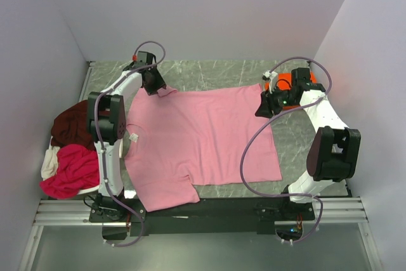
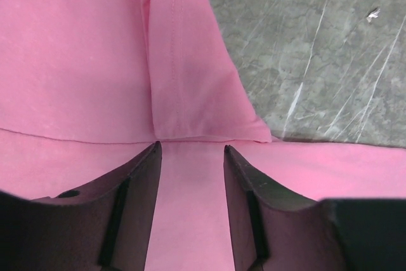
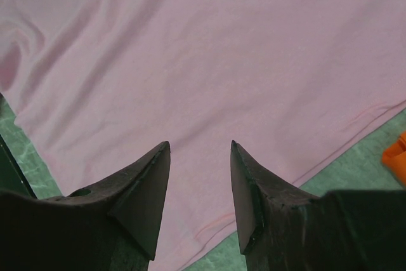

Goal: Fold and stack the t-shirts
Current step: Flatten the tshirt out

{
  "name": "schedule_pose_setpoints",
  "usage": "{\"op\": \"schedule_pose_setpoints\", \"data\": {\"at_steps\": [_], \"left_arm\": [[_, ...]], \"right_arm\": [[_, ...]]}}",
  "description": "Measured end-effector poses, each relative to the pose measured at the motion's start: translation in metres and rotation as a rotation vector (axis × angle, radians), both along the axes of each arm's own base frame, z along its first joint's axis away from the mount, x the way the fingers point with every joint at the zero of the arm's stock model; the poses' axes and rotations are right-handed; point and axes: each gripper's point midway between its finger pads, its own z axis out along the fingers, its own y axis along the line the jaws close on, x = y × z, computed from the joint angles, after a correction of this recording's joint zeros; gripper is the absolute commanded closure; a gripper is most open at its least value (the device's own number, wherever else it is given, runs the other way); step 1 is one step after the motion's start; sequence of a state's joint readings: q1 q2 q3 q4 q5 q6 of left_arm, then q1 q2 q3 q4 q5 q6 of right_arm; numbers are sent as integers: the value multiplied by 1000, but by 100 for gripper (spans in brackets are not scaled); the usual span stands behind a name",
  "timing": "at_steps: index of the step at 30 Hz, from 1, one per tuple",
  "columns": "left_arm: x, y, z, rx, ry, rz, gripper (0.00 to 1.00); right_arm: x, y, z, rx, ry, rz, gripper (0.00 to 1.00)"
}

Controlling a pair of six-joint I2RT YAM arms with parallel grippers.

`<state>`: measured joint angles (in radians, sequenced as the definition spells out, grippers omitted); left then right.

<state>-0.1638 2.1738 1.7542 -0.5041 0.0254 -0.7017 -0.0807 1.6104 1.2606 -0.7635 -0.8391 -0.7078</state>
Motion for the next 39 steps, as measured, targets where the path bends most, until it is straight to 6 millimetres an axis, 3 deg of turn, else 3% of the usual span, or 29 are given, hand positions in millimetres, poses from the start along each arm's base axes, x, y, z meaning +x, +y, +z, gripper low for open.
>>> {"op": "schedule_pose_setpoints", "data": {"at_steps": [12, 21, 29, 34, 39], "left_arm": [[-2, 6, -34, 60, 66, 23, 54], [4, 9, -37, 78, 61, 31, 76], [13, 7, -30, 81, 40, 19, 86], [22, 2, -25, 66, 18, -12, 100], [37, -14, -16, 7, -17, -75, 100]], "right_arm": [[-1, 0, -1, -3, -3, 5, 50], [-1, 0, 0, -3, -5, 5, 50], [-2, 0, 2, -5, -15, 9, 50], [-3, -1, 5, -6, -21, 10, 50], [-4, -1, 9, 0, -34, 12, 50]]}}
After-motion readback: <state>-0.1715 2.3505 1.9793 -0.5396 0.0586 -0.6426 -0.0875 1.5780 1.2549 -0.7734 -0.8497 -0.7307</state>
